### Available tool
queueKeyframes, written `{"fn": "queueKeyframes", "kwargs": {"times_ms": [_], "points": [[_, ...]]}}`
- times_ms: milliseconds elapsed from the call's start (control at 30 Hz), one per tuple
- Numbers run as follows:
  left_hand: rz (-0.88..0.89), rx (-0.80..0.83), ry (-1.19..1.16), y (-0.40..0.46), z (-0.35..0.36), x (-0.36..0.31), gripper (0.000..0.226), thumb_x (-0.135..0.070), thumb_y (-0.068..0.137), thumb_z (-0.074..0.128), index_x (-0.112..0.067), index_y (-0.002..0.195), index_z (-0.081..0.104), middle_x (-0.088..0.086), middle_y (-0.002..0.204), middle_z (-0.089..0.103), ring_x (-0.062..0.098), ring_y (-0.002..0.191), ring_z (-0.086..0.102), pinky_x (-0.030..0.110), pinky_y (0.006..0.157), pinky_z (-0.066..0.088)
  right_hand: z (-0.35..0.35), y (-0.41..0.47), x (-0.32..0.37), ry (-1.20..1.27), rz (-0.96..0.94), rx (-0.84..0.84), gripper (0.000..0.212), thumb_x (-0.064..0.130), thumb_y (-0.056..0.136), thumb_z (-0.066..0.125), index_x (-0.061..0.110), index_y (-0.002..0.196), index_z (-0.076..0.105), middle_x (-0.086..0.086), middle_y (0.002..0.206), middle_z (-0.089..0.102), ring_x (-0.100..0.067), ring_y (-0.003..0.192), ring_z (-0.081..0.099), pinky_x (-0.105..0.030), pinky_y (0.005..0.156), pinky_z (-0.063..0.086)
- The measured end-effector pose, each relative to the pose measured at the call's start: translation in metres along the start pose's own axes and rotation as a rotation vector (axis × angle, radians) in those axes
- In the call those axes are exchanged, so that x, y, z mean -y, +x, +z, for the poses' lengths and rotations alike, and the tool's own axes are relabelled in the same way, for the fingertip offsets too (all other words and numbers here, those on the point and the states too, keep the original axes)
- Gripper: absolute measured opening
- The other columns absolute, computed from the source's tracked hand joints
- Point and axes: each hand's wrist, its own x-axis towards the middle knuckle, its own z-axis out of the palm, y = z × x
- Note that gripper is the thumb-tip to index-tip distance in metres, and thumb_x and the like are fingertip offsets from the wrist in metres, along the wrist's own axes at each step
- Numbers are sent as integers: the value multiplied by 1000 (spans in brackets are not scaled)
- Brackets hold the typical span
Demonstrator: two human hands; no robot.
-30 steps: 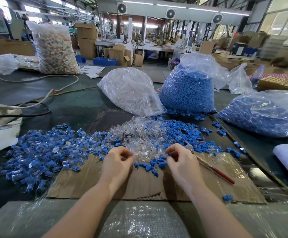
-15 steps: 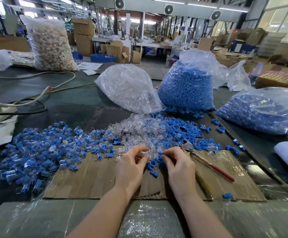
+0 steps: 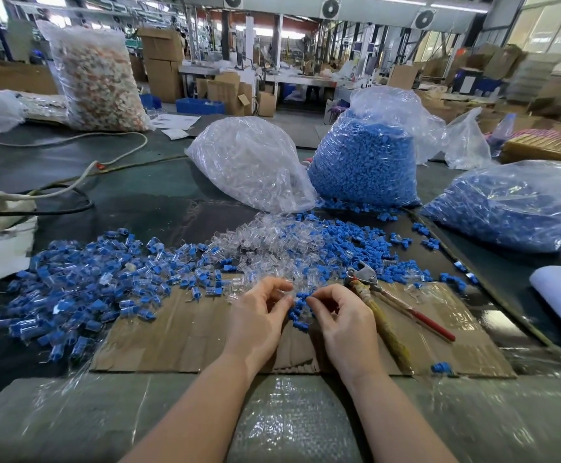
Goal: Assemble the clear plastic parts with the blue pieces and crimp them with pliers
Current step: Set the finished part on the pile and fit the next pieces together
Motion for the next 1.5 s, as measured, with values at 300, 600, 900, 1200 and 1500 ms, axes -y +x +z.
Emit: {"fn": "queueKeyframes", "kwargs": {"times_ms": [300, 600, 900, 1200, 1500], "points": [[9, 26, 29, -2, -1, 1, 23, -15, 87, 64, -37, 85, 58, -12, 78, 65, -2, 74, 61, 7, 65, 46, 1, -1, 1, -65, -15, 42, 10, 20, 84, 67, 12, 79, 65, 1, 77, 63, -18, 77, 57, -40, 76, 47], [-7, 91, -6, -1, -1, 3, 24, -11, 88, 61, -34, 86, 60, -9, 82, 67, 0, 76, 63, 13, 72, 51, 1, -1, 1, -39, -33, 71, 11, 24, 84, 69, 13, 83, 68, 3, 80, 65, -15, 80, 58, -37, 77, 49], [-57, 123, -130, -2, -3, 0, 25, -6, 90, 57, -31, 89, 61, -1, 82, 68, 6, 75, 67, 22, 73, 56, 0, -3, 4, 58, -155, 89, 24, 8, 81, 71, 20, 102, 70, 16, 89, 57, -4, 84, 57, -30, 78, 52], [-52, 125, -82, -1, -2, 0, 21, -9, 89, 59, -30, 88, 60, -1, 82, 68, 8, 75, 67, 26, 73, 57, -1, -1, 3, 50, -146, 92, 21, 10, 81, 70, 22, 98, 71, 16, 88, 57, -4, 85, 57, -32, 80, 52], [-51, 87, -68, 1, -1, 3, 15, -10, 86, 63, -25, 88, 63, 1, 81, 67, 12, 75, 65, 26, 72, 55, 1, -2, 3, -36, -195, 47, 18, 9, 81, 69, 16, 97, 70, 7, 88, 60, -11, 88, 57, -33, 82, 50]]}}
